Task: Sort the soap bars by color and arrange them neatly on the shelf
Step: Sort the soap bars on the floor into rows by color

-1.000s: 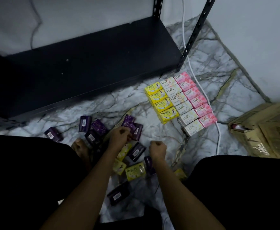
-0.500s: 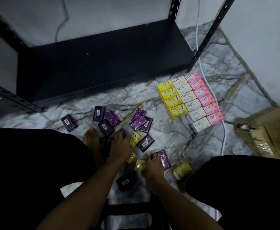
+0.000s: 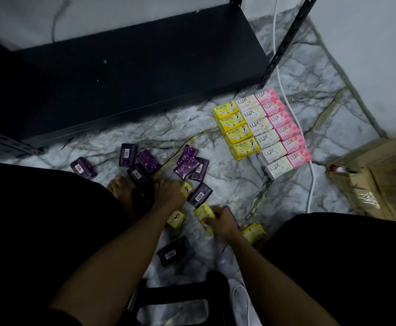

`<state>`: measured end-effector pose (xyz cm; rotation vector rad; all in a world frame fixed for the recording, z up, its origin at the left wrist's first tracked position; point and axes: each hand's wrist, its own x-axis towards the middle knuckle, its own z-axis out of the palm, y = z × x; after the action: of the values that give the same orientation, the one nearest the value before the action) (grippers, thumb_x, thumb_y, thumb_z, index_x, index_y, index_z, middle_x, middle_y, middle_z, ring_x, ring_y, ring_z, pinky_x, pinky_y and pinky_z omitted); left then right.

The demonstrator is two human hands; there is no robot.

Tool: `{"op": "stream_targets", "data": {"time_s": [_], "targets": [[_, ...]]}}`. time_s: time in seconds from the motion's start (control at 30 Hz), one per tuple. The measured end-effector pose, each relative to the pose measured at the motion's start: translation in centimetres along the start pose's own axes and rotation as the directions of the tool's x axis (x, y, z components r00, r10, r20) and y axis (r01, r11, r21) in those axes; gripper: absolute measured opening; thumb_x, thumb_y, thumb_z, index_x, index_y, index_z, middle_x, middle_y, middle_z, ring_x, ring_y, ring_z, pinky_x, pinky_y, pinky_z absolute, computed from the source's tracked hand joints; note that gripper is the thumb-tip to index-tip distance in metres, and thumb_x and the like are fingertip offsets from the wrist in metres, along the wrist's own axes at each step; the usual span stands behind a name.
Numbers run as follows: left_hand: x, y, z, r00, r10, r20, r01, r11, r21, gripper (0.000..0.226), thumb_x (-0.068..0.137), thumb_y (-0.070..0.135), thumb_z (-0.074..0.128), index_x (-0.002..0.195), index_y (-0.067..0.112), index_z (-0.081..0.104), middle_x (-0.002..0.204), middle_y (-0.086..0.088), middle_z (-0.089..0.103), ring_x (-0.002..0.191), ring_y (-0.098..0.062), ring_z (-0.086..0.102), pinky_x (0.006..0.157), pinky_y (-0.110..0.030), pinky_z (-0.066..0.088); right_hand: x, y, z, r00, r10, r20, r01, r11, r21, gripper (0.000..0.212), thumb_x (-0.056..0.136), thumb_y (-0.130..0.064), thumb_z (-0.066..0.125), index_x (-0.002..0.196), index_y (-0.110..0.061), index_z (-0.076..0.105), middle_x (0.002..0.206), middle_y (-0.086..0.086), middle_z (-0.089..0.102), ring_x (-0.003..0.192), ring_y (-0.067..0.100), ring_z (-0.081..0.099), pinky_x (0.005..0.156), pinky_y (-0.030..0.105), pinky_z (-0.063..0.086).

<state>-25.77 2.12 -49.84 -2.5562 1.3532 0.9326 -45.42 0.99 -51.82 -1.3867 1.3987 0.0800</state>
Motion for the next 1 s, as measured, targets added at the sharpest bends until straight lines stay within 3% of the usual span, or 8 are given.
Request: {"op": "stream_targets", "data": {"time_s": [0.13, 0.23, 0.37, 0.43, 0.53, 0.67, 0.83, 1.0], "targets": [[-0.8, 0.0, -0.5, 0.997, -0.045, 0.06, 0.064, 0.923, -0.379, 0.034, 0.081, 0.028, 0.073, 0.111, 0.015, 0.069, 0.117, -0.013, 0.068, 0.112, -0.033, 0.062, 0.094, -0.038, 0.051, -0.6, -1.6, -1.6, 0.996, 0.083, -0.017, -0.074, 0.952, 0.297, 0.024, 0.075, 0.001, 0.078, 0.077, -0.01, 0.057, 0.073, 0.01, 0.057, 0.057, 0.019, 0.055, 0.046, 0.026, 0.043], [-1.5, 0.4, -1.8, 0.996, 0.028, 0.08, 0.023, 0.815, -0.579, 0.032, 0.078, 0.019, 0.08, 0.108, 0.01, 0.074, 0.105, -0.012, 0.074, 0.096, -0.024, 0.068, 0.086, -0.036, 0.053, -1.4, -3.3, -3.0, 0.993, 0.093, 0.067, -0.115, 0.845, 0.523, 0.026, 0.077, 0.01, 0.07, 0.091, -0.012, 0.065, 0.082, 0.011, 0.06, 0.061, 0.019, 0.057, 0.05, 0.025, 0.041], [-2.3, 0.6, -3.8, 0.981, 0.11, 0.161, 0.049, 0.663, -0.747, 0.026, 0.089, 0.008, 0.072, 0.113, 0.0, 0.071, 0.1, -0.013, 0.072, 0.082, -0.02, 0.065, 0.077, -0.033, 0.054, -2.5, -5.3, -5.1, 0.989, 0.018, 0.148, -0.096, 0.836, 0.54, 0.038, 0.08, 0.012, 0.064, 0.111, -0.011, 0.068, 0.096, 0.008, 0.066, 0.08, 0.021, 0.065, 0.06, 0.031, 0.053], [-2.9, 0.6, -4.7, 0.969, 0.149, 0.198, 0.07, 0.603, -0.794, 0.024, 0.093, 0.006, 0.067, 0.115, -0.002, 0.07, 0.098, -0.013, 0.072, 0.077, -0.019, 0.067, 0.073, -0.03, 0.055, -3.0, -6.2, -6.0, 0.993, -0.003, 0.114, -0.059, 0.844, 0.532, 0.039, 0.079, 0.014, 0.068, 0.11, -0.009, 0.062, 0.101, 0.011, 0.063, 0.084, 0.025, 0.065, 0.061, 0.033, 0.057], [-3.5, 1.0, -5.8, 0.953, 0.208, 0.219, 0.073, 0.545, -0.836, 0.022, 0.092, 0.008, 0.068, 0.113, 0.003, 0.072, 0.108, -0.015, 0.073, 0.092, -0.027, 0.069, 0.088, -0.042, 0.054, -3.8, -6.9, -7.3, 0.994, -0.068, 0.089, 0.01, 0.842, 0.539, 0.039, 0.072, 0.016, 0.074, 0.102, -0.003, 0.058, 0.098, 0.018, 0.066, 0.091, 0.04, 0.068, 0.075, 0.051, 0.059], [-4.9, 2.5, -5.9, 0.894, 0.317, 0.318, 0.1, 0.551, -0.828, 0.016, 0.097, 0.02, 0.064, 0.109, 0.016, 0.073, 0.109, -0.009, 0.074, 0.098, -0.025, 0.065, 0.091, -0.042, 0.048, -5.7, -7.4, -8.7, 0.991, -0.129, 0.047, 0.084, 0.84, 0.536, 0.039, 0.074, 0.017, 0.073, 0.107, 0.003, 0.058, 0.091, 0.018, 0.067, 0.078, 0.032, 0.068, 0.057, 0.034, 0.056], [-6.6, 4.1, -5.6, 0.852, 0.355, 0.384, 0.168, 0.509, -0.844, 0.025, 0.103, 0.027, 0.054, 0.121, 0.014, 0.066, 0.104, -0.005, 0.072, 0.091, -0.018, 0.067, 0.078, -0.034, 0.056, -6.6, -6.6, -9.2, 0.981, -0.183, -0.068, 0.192, 0.837, 0.512, 0.04, 0.075, 0.01, 0.077, 0.112, 0.003, 0.064, 0.077, 0.01, 0.071, 0.079, 0.032, 0.069, 0.068, 0.039, 0.057], [-6.5, 5.0, -5.8, 0.832, 0.369, 0.415, 0.216, 0.474, -0.854, 0.023, 0.104, 0.025, 0.051, 0.122, 0.016, 0.063, 0.102, -0.001, 0.075, 0.094, -0.018, 0.07, 0.077, -0.034, 0.057, -7.4, -5.9, -9.1, 0.968, -0.231, -0.096, 0.244, 0.791, 0.56, 0.037, 0.085, 0.004, 0.071, 0.119, -0.008, 0.066, 0.102, 0.018, 0.071, 0.087, 0.03, 0.072, 0.069, 0.037, 0.058]]}}
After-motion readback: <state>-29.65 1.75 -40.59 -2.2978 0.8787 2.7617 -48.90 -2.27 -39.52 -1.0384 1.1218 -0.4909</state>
